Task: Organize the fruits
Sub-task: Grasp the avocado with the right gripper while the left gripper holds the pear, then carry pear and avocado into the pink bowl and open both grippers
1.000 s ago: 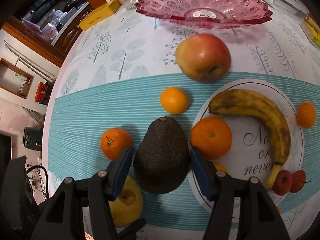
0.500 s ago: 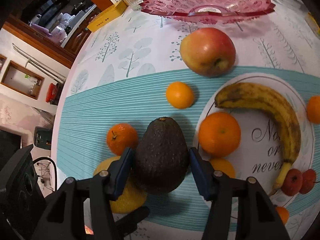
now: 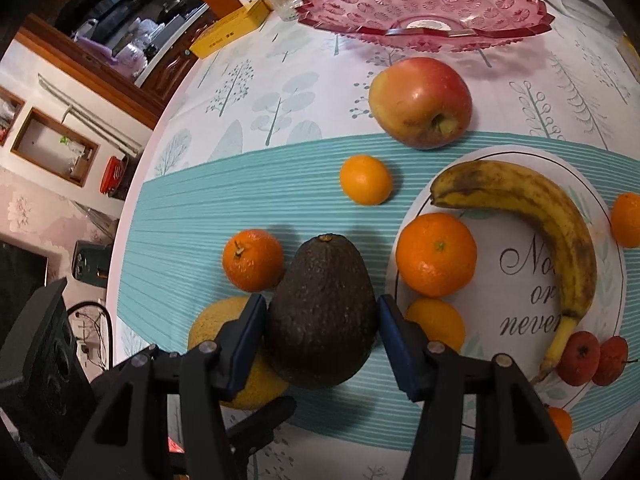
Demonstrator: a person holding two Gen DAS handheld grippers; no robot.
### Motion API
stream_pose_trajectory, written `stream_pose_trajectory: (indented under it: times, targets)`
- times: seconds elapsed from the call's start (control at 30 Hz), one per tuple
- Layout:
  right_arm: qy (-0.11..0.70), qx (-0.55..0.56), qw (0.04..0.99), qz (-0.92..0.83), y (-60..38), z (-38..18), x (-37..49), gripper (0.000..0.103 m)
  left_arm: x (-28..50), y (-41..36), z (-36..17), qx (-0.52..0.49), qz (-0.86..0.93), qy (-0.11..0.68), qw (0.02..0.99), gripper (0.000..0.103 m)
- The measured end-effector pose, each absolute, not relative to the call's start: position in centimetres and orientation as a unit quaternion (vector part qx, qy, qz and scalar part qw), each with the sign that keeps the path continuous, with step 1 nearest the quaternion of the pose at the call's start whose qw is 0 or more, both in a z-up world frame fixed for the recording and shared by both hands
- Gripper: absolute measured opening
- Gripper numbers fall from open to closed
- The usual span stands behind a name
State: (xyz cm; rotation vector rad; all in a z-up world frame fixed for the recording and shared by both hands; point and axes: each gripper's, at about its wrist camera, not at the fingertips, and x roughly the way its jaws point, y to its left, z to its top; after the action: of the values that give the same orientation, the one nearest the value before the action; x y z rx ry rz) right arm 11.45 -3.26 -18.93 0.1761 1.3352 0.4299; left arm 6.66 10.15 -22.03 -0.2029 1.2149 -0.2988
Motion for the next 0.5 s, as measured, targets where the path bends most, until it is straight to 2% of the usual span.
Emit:
stream_pose_trajectory:
  times: [0.17,0.5]
  targets:
    - [0.612,0.070,0.759,0.212,-2.8,-18.8,10.8,0.057,7.3,10.3,-22.4,-0.110,-0.130,0.581,0.796,0.068]
    - [0.599,0.068,0.766,0.223,-2.7,-17.4,10.5,0.057,6.5,10.2,-20.5,-0.080,-0.138,0.554,0.817,0.067]
